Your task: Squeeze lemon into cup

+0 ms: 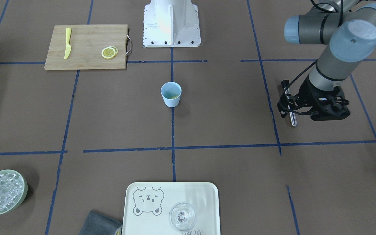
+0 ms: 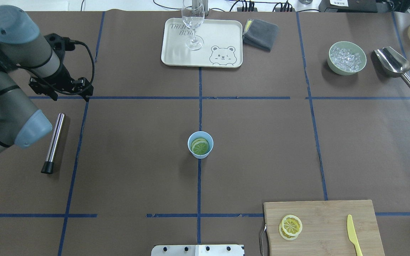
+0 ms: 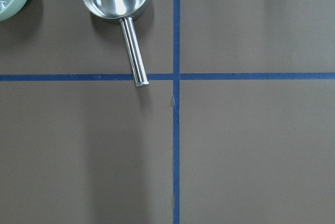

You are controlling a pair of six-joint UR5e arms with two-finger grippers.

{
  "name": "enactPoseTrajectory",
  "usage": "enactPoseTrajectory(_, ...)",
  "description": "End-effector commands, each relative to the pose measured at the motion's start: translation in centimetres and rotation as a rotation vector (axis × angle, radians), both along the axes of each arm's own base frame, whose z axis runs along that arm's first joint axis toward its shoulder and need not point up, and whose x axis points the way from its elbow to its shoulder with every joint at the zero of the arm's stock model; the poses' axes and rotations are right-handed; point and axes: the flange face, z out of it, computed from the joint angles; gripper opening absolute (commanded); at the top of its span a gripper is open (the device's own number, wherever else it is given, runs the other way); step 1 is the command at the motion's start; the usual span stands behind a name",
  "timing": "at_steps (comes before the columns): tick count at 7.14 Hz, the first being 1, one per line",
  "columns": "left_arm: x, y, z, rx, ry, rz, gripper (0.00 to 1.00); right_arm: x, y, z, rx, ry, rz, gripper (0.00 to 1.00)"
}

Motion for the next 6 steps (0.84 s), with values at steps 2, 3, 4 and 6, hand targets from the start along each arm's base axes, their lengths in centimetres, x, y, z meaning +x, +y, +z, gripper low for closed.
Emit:
enactPoseTrajectory(2,-12.9,-1.7,5.7,0.148,-0.076,0.09,1.0,-0.1,-0.1,-0.2,0.003,0.001,-0.002,1.0)
enactPoseTrajectory(3,-18.9,-1.0,10.0,0.187,-0.127,0.138,1.0,0.0,-0.3,-0.4,0.008,0.002,-0.002,1.0)
enactPoseTrajectory(4,-24.3,1.4,15.3,0.183,-0.123,0.18,1.0,-0.1,-0.3,-0.4,0.008,0.001,-0.002,1.0)
enactPoseTrajectory(6,-32.2,4.9,25.2,0.138,-0.105,0.21,1.0,-0.1,-0.3,-0.4,0.008,0.001,-0.002,1.0)
